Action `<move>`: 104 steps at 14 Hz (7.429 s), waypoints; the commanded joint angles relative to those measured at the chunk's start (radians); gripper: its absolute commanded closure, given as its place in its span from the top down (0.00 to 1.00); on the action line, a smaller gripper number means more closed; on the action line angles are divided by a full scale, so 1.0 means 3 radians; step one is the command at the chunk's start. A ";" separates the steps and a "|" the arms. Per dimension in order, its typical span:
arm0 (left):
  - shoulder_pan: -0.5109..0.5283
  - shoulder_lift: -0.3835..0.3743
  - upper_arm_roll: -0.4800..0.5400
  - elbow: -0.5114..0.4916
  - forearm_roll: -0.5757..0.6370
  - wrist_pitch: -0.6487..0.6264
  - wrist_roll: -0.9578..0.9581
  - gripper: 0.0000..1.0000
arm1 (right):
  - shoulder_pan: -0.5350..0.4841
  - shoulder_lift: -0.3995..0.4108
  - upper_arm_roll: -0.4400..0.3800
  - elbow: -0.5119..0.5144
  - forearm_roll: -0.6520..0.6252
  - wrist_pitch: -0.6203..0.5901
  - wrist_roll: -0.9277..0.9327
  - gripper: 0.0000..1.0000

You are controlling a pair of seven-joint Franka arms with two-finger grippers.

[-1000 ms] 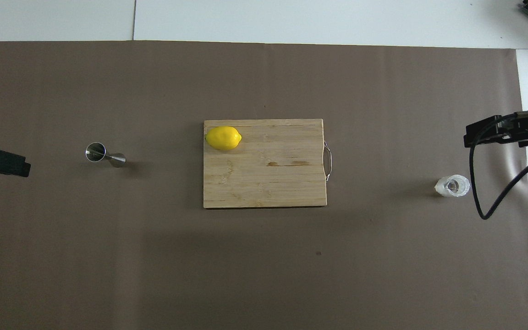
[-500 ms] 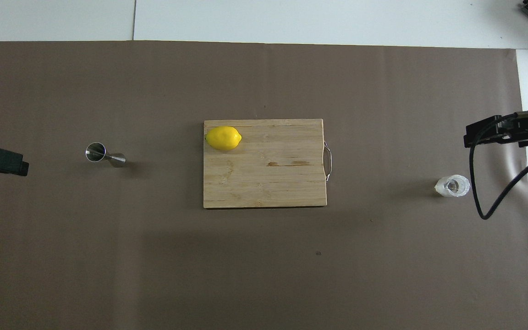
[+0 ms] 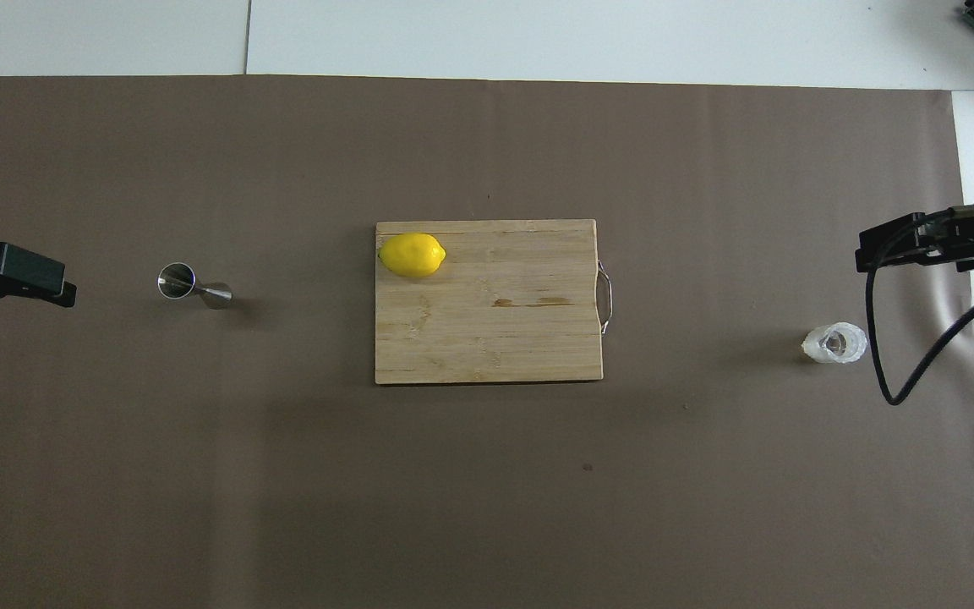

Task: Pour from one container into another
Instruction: 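Move the open left gripper toward the small metal cup, then close the left gripper around the small metal cup, then lift the metal cup with the left gripper and carry it over the board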

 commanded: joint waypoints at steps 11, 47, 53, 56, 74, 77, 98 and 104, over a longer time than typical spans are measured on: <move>0.0485 0.0000 -0.0016 -0.1284 -0.1519 0.1249 -0.2548 1.00 | -0.0030 -0.0059 0.0027 -0.0061 0.0000 -0.0029 -0.0005 1.00; 0.0148 -0.0184 -0.0026 -0.2528 -0.3561 0.3244 -0.4831 0.79 | -0.0030 -0.0059 0.0027 -0.0061 0.0000 -0.0029 0.0000 1.00; 0.0148 -0.0184 -0.0026 -0.2533 -0.3561 0.3311 -0.4831 0.76 | -0.0030 -0.0059 0.0027 -0.0061 0.0000 -0.0029 0.0000 1.00; 0.0128 -0.0159 -0.0026 -0.2533 -0.3561 0.3352 -0.4836 0.74 | -0.0030 -0.0059 0.0027 -0.0061 0.0000 -0.0029 0.0000 1.00; 0.0138 -0.0164 -0.0026 -0.2523 -0.3556 0.3285 -0.4846 0.00 | -0.0030 -0.0059 0.0022 -0.0061 0.0000 -0.0029 -0.0005 1.00; 0.0184 -0.0169 -0.0021 -0.2482 -0.3551 0.3128 -0.4826 0.00 | -0.0030 -0.0059 0.0027 -0.0061 0.0000 -0.0029 0.0000 1.00; -0.1226 -0.0128 -0.0103 -0.1863 -0.4300 0.3218 -0.4918 0.00 | -0.0030 -0.0059 0.0022 -0.0061 0.0000 -0.0029 0.0000 1.00; -0.2234 0.0061 -0.0103 -0.1843 -0.4496 0.4588 -0.5377 0.00 | -0.0030 -0.0059 0.0022 -0.0061 0.0000 -0.0029 0.0000 1.00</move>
